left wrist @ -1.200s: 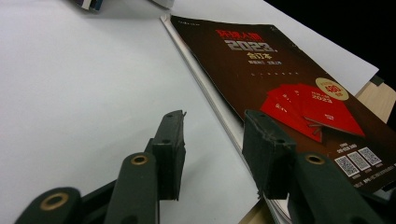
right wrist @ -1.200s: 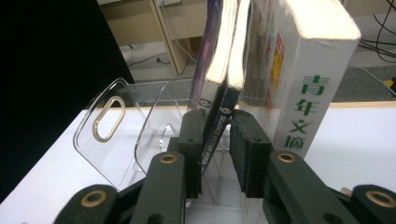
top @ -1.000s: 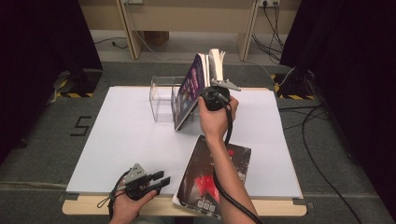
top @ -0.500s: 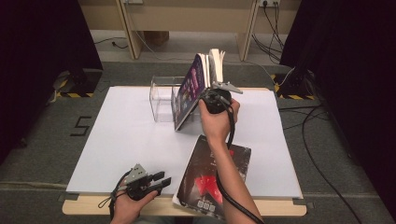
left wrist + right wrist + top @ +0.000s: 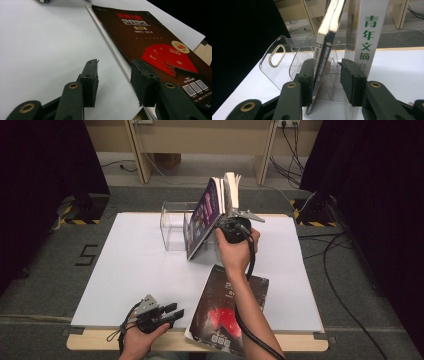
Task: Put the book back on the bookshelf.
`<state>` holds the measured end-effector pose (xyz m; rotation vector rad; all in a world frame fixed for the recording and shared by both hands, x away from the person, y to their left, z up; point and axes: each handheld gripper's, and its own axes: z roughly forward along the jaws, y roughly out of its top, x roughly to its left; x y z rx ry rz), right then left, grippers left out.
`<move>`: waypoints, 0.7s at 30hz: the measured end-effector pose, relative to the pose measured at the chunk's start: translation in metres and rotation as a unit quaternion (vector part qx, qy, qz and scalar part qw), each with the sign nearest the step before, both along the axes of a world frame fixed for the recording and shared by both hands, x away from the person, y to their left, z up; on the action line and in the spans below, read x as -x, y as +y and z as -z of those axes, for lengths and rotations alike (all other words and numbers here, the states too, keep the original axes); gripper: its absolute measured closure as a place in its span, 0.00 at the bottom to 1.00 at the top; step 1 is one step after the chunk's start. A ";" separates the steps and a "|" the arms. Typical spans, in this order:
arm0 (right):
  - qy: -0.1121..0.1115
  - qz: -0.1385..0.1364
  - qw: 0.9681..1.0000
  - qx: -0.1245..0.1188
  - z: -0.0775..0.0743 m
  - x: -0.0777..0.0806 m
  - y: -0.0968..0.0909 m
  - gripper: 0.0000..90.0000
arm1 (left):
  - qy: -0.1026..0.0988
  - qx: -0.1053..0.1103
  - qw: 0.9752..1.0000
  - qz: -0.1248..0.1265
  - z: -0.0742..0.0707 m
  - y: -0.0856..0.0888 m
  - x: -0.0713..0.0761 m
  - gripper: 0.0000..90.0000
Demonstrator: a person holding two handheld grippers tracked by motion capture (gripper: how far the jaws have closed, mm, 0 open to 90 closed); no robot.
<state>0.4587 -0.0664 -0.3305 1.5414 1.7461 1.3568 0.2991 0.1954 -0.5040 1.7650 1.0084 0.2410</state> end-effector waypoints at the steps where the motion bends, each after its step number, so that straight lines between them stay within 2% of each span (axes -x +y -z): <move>1: 0.000 0.000 1.000 0.000 0.000 0.000 0.000 0.71 | 0.000 0.000 1.000 0.000 0.000 0.000 0.000 0.63; 5: 0.005 -0.001 1.000 -0.006 0.002 0.000 0.000 0.71 | -0.002 0.003 1.000 -0.005 0.000 0.002 0.002 0.61; 12: 0.008 -0.008 0.999 -0.030 0.005 -0.004 0.003 0.70 | -0.004 0.008 1.000 -0.022 -0.001 0.012 0.005 0.61; 21: 0.008 -0.014 0.999 -0.040 0.008 -0.008 0.009 0.68 | -0.002 0.009 0.999 -0.033 -0.001 0.015 0.006 0.61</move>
